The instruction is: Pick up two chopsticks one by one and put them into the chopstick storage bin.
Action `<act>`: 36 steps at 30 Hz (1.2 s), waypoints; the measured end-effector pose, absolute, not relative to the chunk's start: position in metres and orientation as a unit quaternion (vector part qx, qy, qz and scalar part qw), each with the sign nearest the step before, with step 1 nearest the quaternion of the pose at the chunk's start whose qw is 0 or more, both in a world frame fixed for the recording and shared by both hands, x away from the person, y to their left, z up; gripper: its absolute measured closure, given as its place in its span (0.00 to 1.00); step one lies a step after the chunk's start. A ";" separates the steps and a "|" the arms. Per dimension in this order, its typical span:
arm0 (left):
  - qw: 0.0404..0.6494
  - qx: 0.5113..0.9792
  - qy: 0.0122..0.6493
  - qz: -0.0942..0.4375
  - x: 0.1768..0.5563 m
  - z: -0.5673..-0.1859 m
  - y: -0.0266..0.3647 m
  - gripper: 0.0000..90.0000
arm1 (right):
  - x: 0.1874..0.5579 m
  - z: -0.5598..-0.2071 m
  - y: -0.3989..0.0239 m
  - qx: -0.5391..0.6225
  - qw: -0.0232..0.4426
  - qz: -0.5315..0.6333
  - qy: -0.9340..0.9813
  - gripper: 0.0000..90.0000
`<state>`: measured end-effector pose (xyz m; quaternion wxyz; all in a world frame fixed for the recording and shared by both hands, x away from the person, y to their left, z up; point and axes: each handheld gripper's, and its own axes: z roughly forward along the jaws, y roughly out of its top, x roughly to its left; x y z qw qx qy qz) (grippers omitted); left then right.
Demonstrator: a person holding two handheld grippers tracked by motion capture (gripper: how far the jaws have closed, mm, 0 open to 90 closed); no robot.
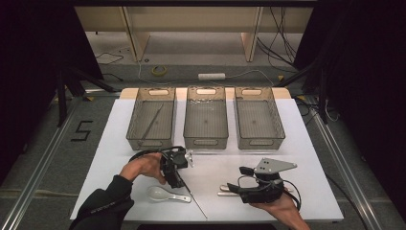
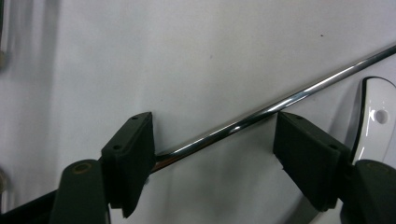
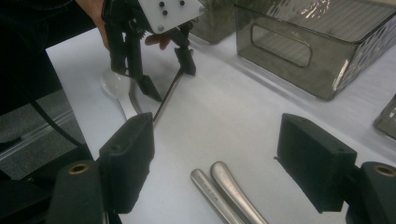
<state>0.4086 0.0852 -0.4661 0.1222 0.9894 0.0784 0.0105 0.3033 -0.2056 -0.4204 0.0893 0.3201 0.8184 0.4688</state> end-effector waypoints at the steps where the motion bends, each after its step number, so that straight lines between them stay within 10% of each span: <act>1: 0.122 0.989 0.078 0.011 0.408 -0.466 0.085 0.34 | 0.303 -0.420 -0.206 0.320 0.089 0.469 0.819 0.32; 36: 0.117 0.993 0.010 0.027 0.392 -0.461 0.089 0.84 | 0.304 -0.420 -0.207 0.323 0.091 0.468 0.817 0.32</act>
